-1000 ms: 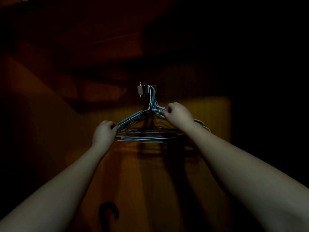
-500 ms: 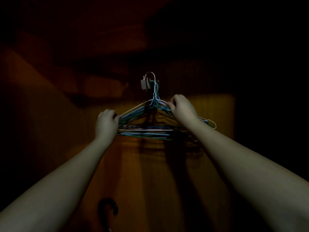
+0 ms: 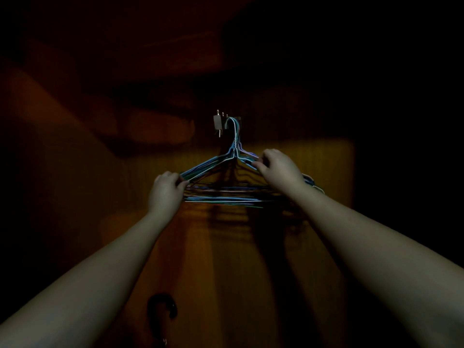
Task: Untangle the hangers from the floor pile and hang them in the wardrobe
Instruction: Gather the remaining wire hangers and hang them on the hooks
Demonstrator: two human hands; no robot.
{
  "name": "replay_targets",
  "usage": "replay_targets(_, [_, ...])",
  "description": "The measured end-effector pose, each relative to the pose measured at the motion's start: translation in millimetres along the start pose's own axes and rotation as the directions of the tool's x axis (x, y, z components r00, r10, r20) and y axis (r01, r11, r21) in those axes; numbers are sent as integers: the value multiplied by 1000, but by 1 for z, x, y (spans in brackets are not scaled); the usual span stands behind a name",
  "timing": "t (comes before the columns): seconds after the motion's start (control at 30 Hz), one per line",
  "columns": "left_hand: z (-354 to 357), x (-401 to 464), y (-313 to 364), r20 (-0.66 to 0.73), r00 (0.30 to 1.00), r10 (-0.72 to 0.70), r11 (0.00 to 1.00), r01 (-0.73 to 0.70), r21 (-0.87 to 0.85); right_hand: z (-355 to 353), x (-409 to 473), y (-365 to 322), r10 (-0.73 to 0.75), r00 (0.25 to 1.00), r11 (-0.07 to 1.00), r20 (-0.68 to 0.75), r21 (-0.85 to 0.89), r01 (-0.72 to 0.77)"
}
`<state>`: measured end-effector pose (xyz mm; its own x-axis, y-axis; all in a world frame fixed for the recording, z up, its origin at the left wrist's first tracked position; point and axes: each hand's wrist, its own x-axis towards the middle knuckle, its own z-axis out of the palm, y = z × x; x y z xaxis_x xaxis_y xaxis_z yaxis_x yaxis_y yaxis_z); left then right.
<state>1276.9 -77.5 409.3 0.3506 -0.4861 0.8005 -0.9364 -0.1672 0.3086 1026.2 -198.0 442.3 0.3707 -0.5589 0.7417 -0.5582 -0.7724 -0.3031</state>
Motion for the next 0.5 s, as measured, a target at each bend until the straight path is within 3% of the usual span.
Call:
replay_targets(0.13, [-3,8,3,30,999,41,992,-44,115,-4,4,3,10,1000,999,5,-30,-10])
replay_targets(0.23, [-6,16,7,96,993,74,993,-81,80,-7,3,11,4,1000,998,9,-66,-4])
replay_targets(0.4, [-3,27,10,338,940,57,998,-59,-5,-5,-4,30,83,971,987,226,-155,-49])
replay_targets(0.5, [0,26,14,399,915,65,998,-67,-8,-4,-6,35,92,942,992,321,-114,-58])
